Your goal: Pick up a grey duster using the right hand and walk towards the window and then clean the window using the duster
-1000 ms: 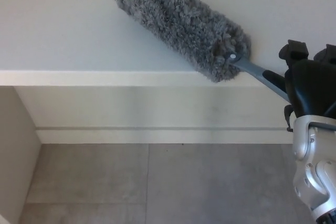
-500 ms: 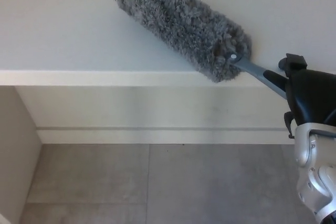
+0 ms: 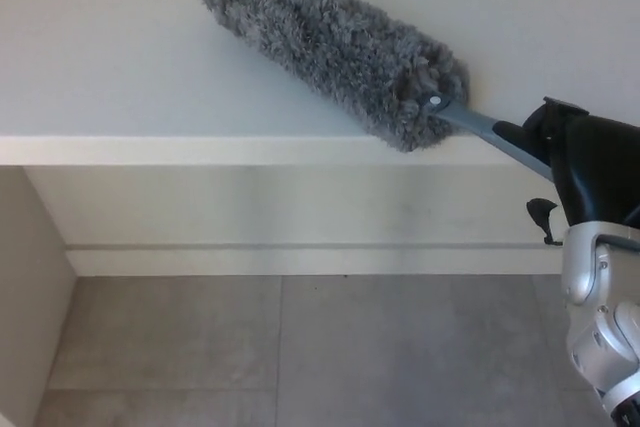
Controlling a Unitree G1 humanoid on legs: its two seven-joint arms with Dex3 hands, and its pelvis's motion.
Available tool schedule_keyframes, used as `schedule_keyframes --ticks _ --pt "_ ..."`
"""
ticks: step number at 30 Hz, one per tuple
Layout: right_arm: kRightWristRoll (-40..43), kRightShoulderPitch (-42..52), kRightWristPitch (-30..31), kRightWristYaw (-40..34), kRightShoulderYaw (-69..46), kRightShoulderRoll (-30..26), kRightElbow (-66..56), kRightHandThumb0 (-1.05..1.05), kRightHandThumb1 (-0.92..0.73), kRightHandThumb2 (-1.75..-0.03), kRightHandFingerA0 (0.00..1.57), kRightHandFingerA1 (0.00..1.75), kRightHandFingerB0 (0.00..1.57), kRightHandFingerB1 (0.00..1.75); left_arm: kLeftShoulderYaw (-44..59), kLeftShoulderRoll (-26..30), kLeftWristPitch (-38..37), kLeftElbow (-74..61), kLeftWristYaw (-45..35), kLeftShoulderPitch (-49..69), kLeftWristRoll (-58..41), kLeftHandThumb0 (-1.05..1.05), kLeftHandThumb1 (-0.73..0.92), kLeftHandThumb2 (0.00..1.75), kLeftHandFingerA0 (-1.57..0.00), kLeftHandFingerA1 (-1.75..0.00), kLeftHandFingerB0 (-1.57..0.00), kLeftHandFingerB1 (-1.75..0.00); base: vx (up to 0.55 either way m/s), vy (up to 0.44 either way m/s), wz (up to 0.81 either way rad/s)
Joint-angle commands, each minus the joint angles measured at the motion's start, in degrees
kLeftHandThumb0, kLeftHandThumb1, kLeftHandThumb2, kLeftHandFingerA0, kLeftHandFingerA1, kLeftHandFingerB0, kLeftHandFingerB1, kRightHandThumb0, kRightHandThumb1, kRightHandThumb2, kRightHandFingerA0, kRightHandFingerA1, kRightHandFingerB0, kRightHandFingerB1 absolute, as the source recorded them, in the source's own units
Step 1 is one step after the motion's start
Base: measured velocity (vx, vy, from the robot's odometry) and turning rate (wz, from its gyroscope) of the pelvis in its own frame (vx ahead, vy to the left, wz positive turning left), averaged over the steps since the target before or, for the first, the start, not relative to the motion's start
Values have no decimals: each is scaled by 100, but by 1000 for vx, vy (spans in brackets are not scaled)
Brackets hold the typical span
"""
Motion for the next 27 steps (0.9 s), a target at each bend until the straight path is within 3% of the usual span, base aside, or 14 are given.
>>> schedule_keyframes --ticks 1,4,5,6,9,10,13,14,18,19,23,24,27 --pt "116 27 405 523 174 -12 131 -30 -12 -103 156 121 126 86 -69 44 -586 116 -79 185 70 10 54 111 -93 -111 -82 -91 0 0 0" --pt "145 27 451 526 213 -30 104 -30 -12 -103 156 121 126 86 -88 55 -609 130 -81 190 54 10 54 111 -93 -111 -82 -91 0 0 0" --pt "-27 -100 643 795 393 -41 189 -41 -24 -98 148 110 119 82 -125 78 -624 172 -80 205 97 12 52 113 -88 -107 -80 -89 0 0 0" --pt "-286 -291 929 1198 663 -57 318 -41 -24 -98 148 110 119 82 -179 111 -646 234 -79 227 165 12 52 113 -88 -107 -80 -89 0 0 0" --pt "-230 -315 1007 1210 743 -90 309 -41 -24 -98 148 110 119 82 -196 121 -665 257 -74 222 151 12 52 113 -88 -107 -80 -89 0 0 0" --pt "-265 -392 945 1136 867 -35 475 -51 -23 -96 152 122 131 104 -207 128 -686 359 -33 148 167 11 51 114 -88 -105 -82 -89 0 0 0" --pt "-224 -458 981 1095 991 -34 564 -51 -23 -96 152 122 131 104 -222 142 -722 442 -12 103 164 11 51 114 -88 -105 -82 -89 0 0 0" --pt "-119 -544 1036 1153 1032 99 869 -51 -16 -110 156 120 136 107 -298 134 -739 335 75 176 275 10 56 113 -85 -109 -81 -91 0 0 0" --pt "-55 -598 1082 1128 1082 111 962 -51 -16 -110 156 120 136 107 -322 136 -740 320 98 187 286 10 56 113 -85 -109 -81 -91 0 0 0" --pt "10 -645 1175 1234 1086 153 1183 -48 -19 -109 154 123 134 109 -321 144 -742 413 66 180 275 5 56 103 -79 -112 -79 -90 0 0 0" --pt "66 -700 1231 1252 1104 179 1334 -48 -19 -109 154 123 134 109 -318 150 -755 471 53 170 271 5 56 103 -79 -112 -79 -90 0 0 0" --pt "153 -793 1568 1503 1068 365 1618 -46 -29 -103 147 121 121 103 -424 273 -842 698 28 147 433 4 58 99 -75 -108 -76 -88 0 0 0" --pt "173 -831 1620 1513 1063 402 1699 -46 -29 -103 147 121 121 103 -453 301 -880 768 31 129 436 4 58 99 -75 -108 -76 -88 0 0 0"
